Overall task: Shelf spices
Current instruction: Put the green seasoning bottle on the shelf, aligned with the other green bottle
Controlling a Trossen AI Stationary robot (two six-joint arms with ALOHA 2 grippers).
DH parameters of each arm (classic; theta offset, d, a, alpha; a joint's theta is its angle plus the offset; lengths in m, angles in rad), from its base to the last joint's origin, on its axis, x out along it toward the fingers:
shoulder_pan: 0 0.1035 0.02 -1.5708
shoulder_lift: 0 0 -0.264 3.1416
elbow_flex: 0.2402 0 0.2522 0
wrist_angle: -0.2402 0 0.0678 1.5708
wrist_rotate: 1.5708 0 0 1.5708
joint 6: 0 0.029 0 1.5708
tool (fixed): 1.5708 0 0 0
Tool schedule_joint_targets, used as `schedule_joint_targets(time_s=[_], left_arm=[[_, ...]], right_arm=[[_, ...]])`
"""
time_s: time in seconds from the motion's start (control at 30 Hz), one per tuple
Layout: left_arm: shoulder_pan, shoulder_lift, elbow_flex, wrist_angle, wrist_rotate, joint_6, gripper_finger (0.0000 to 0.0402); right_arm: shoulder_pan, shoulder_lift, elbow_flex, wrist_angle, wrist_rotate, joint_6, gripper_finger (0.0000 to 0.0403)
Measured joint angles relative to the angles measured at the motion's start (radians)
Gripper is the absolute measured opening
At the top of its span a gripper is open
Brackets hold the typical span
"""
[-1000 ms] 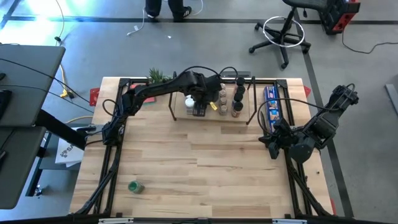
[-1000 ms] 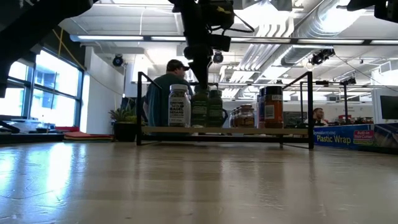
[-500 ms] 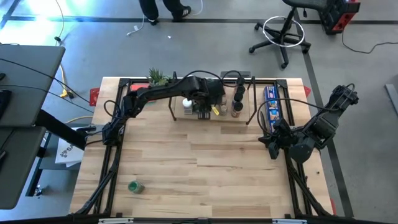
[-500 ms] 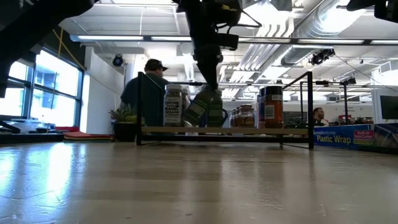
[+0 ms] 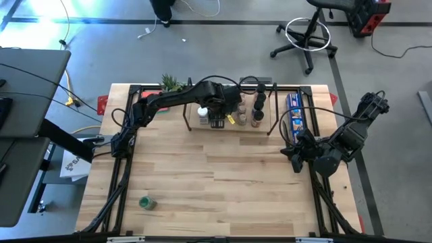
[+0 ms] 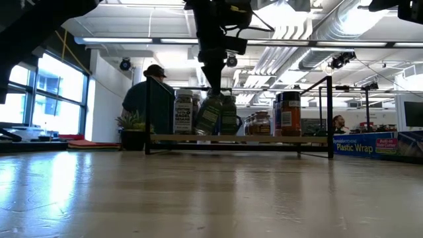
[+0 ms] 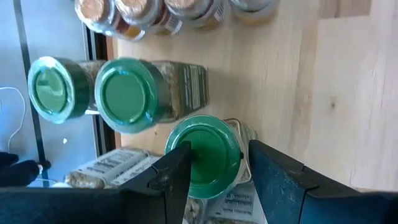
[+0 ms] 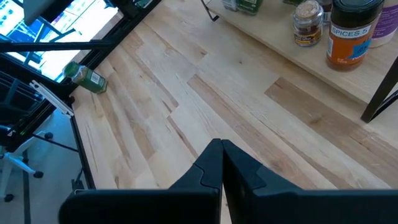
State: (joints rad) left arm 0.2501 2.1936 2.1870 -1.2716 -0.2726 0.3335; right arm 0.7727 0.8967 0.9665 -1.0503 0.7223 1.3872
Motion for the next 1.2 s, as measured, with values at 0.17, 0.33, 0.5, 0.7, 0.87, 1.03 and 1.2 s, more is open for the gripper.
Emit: schedule_joint_targets(time_s=[0.17,0.33,0.5,0.7,0.87,1.03,1.2], left_arm=[[0.0,-0.007,0.001,-0.03,0.0,-0.026,0.0154],[0.0,-0.023,0.003,-0.044,0.0,-0.05,0.0158],[0.0,-0.044,0.007,-0.077,0.0,-0.052,0.0178],[0.029,-0.046,0.006,-0.12,0.053,-0.083,0.0228],[0.049,-0.041,0.006,-0.119,0.096,-0.059,0.0277],[0.051,-0.027,0.005,-0.105,0.096,0.039,0.0289],[0.051,-0.01,0.004,-0.094,0.06,0.079,0.0289]], right_arm=[[0.0,0.0,0.0,-0.001,0.0,0.0,0.0],[0.0,0.0,0.0,-0.009,0.0,0.0,0.0],[0.0,0.0,0.0,-0.014,0.0,0.0,0.0],[0.0,0.0,0.0,-0.027,0.0,0.0,0.0],[0.0,0.0,0.0,-0.03,0.0,0.0,0.0],[0.0,0.0,0.0,-0.03,0.0,0.0,0.0],[0.0,0.0,0.0,-0.02,-0.021,0.0,0.0]])
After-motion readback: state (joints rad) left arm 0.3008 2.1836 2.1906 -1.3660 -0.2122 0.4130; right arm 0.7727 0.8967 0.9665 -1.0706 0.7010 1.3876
